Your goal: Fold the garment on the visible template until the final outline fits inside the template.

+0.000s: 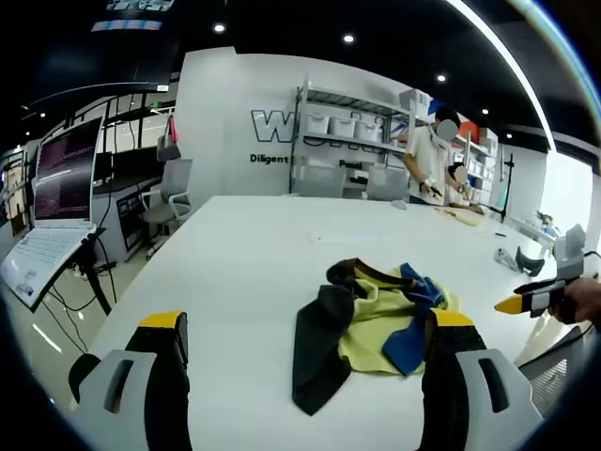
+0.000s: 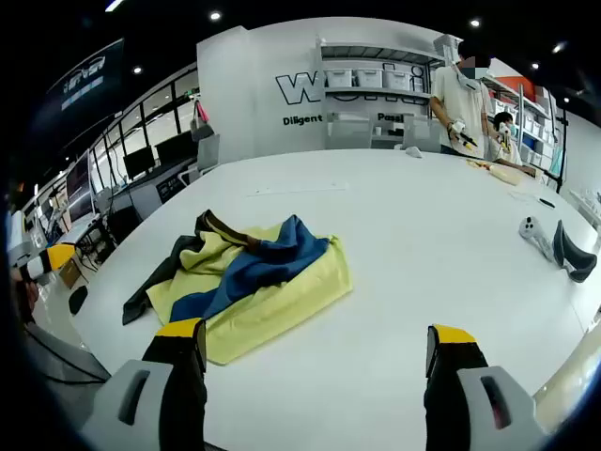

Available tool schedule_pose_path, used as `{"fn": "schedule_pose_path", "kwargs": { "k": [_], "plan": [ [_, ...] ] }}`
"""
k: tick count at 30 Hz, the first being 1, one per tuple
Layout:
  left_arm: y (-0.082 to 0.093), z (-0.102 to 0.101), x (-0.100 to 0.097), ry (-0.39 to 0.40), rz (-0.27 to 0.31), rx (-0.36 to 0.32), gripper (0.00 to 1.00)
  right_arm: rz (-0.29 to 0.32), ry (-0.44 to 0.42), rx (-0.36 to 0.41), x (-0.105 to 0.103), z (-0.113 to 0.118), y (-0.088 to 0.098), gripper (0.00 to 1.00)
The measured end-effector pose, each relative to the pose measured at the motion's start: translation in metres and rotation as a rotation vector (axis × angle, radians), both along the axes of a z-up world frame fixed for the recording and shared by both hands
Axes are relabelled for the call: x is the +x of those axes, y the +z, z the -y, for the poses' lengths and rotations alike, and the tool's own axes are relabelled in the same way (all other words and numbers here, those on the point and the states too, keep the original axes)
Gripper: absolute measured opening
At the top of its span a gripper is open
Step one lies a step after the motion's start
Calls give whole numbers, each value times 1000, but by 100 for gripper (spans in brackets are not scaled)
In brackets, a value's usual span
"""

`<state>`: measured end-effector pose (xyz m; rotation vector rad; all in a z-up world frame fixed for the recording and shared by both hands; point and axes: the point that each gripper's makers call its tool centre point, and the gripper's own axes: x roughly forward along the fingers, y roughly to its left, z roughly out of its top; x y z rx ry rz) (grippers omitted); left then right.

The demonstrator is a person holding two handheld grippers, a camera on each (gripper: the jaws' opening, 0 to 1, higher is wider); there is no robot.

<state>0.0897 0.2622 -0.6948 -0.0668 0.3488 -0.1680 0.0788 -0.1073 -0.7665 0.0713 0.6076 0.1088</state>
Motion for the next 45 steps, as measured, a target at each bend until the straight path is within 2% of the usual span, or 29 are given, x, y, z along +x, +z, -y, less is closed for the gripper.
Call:
{"fn": "schedule_pose_path", "kwargs": {
  "k": [20,45],
  "plan": [
    [-1,0,2,-5,-3,-5,98,-4,-6,11,0,2,-2,96],
    [2,-1,3,-27,-5,-4,96,47,11,-14,13,3,24,94]
  ]
}}
